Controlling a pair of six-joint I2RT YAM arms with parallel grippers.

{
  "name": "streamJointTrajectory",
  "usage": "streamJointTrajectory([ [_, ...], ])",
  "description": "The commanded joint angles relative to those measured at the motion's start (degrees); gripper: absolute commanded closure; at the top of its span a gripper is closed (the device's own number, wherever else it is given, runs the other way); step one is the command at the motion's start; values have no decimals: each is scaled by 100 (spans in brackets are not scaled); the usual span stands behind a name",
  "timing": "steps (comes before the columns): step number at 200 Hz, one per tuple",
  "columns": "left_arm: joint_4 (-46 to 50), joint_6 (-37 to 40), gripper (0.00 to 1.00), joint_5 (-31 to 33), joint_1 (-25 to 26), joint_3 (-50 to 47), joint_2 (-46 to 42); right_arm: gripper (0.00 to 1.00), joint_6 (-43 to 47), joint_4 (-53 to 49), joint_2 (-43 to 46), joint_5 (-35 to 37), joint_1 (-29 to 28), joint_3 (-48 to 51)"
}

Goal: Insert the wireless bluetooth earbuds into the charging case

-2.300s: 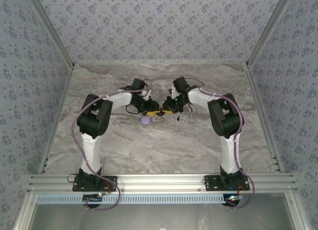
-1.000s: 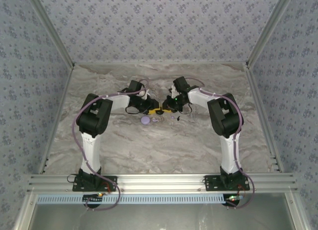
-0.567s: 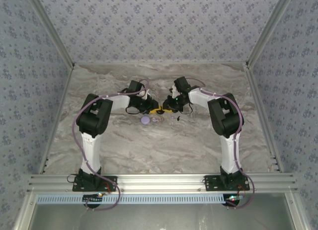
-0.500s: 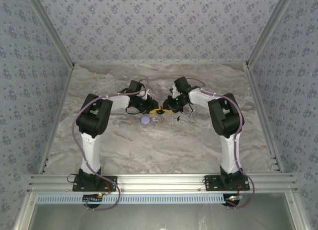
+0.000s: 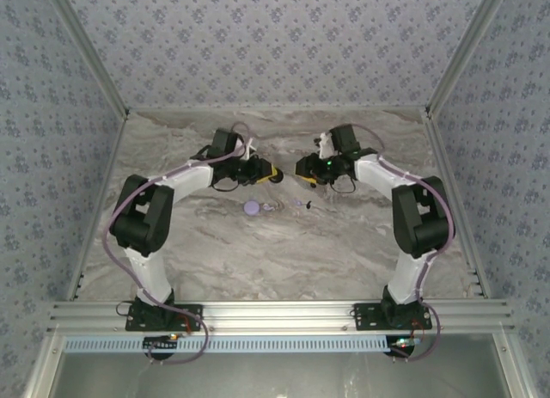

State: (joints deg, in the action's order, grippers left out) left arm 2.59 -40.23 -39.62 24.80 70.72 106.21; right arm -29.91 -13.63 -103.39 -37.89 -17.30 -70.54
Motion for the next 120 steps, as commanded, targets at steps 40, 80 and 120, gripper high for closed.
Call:
streamJointTrajectory([
  [40,-1193,-172,76,-478,-4,-123,-1163,45,17,1338,1013,-1632,373,490],
  [80,-1436,-178,75,-566,34,-126,-1423,42,-300,2105,1324,-2138,342,557],
  [120,-1613,-164,75,-626,77,-213,-1525,42,-388,2202,1337,-2169,263,446],
])
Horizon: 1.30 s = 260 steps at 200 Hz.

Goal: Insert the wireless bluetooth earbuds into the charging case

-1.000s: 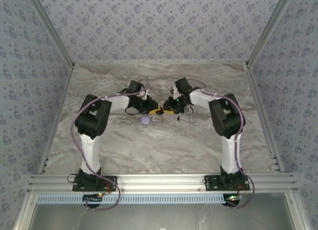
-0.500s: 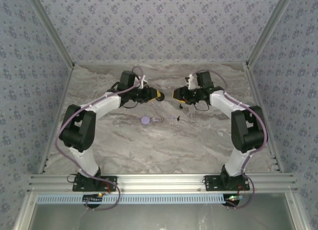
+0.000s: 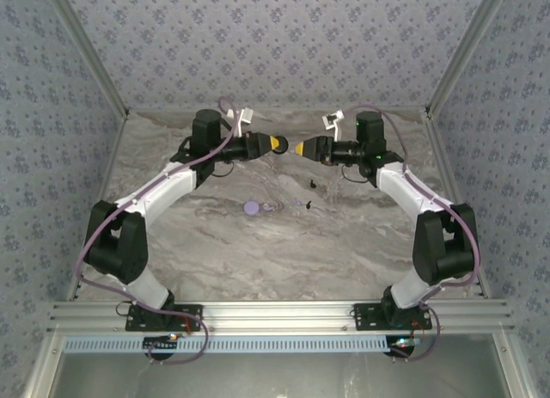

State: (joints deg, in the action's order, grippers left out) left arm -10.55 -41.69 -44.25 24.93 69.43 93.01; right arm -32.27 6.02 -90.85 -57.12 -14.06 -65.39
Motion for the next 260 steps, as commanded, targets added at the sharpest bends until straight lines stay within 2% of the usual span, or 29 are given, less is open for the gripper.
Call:
streamJointTrajectory([
  [1,-308,-20,75,-163,64,-86,-205,42,-159,239,79,-246,-61,-70],
  [79,-455,-49,77,-238,125,-149,-246,44,-441,462,-320,-291,-334,-492],
  [114,-458,-27,77,-270,143,-157,-262,49,-524,593,-376,-326,-342,-517],
  [140,-457,-15,77,-275,140,-181,-275,58,-544,611,-398,-334,-341,-528],
  [197,-491,-20,77,-379,186,-170,-274,60,-540,631,-394,-379,-349,-554],
  [233,-449,-14,76,-411,188,-158,-275,73,-524,595,-351,-396,-340,-545],
  [260,-288,91,69,-476,189,-137,-308,79,-426,319,-246,-387,-333,-597],
])
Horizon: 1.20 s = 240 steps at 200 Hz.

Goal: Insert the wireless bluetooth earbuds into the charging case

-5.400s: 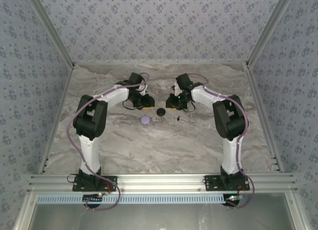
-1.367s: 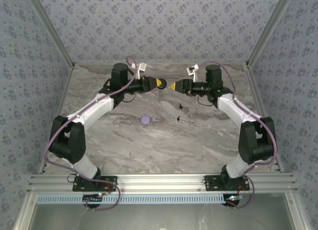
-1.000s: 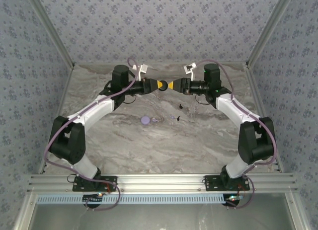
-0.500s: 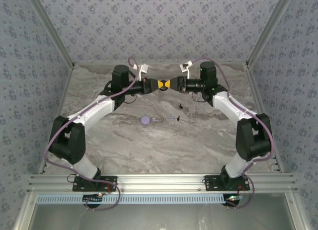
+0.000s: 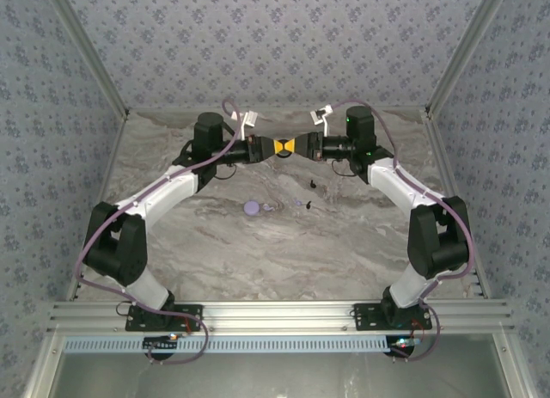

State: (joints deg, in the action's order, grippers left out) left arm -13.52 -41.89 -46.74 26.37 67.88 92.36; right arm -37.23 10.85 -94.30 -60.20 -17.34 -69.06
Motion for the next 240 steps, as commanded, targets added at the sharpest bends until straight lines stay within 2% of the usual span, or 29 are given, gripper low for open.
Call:
streamJointTrajectory([
  [1,17,120,69,-229,44,21,-248,79,69,-176,107,-79,-5,-230],
  [49,667,646,56,-527,32,144,-326,82,405,-503,243,-189,-11,-288],
  [76,829,753,56,-596,25,195,-341,83,450,-549,259,-226,-32,-301],
  [134,562,568,56,-557,25,157,-297,82,629,-780,289,-282,-154,-372],
  [207,491,509,63,-512,35,105,-290,82,665,-842,316,-272,-177,-394],
  [240,416,475,74,-481,39,60,-297,82,669,-870,320,-255,-192,-373],
])
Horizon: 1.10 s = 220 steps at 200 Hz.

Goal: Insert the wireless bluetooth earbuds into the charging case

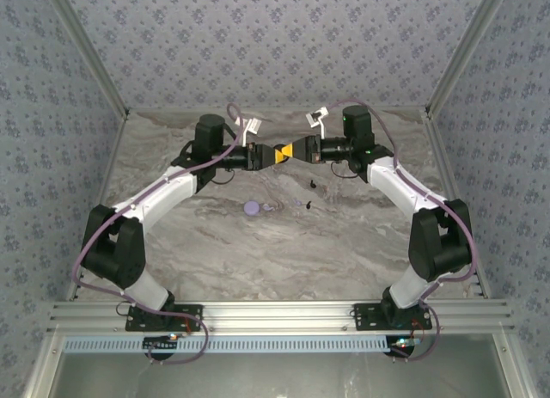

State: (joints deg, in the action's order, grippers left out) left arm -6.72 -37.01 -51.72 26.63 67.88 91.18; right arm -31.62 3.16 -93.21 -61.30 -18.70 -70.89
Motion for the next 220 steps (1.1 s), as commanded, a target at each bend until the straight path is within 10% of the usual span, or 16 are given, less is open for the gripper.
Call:
streamJointTrajectory([
  [1,-266,-15,75,20,15,60,-179,82,105,-98,213,-141,-60,-189],
  [81,156,817,79,368,38,124,-299,55,1082,-1781,729,1171,-39,-464],
  [220,-586,3296,74,296,351,-510,-756,44,2265,-3367,866,1786,-437,-1030],
])
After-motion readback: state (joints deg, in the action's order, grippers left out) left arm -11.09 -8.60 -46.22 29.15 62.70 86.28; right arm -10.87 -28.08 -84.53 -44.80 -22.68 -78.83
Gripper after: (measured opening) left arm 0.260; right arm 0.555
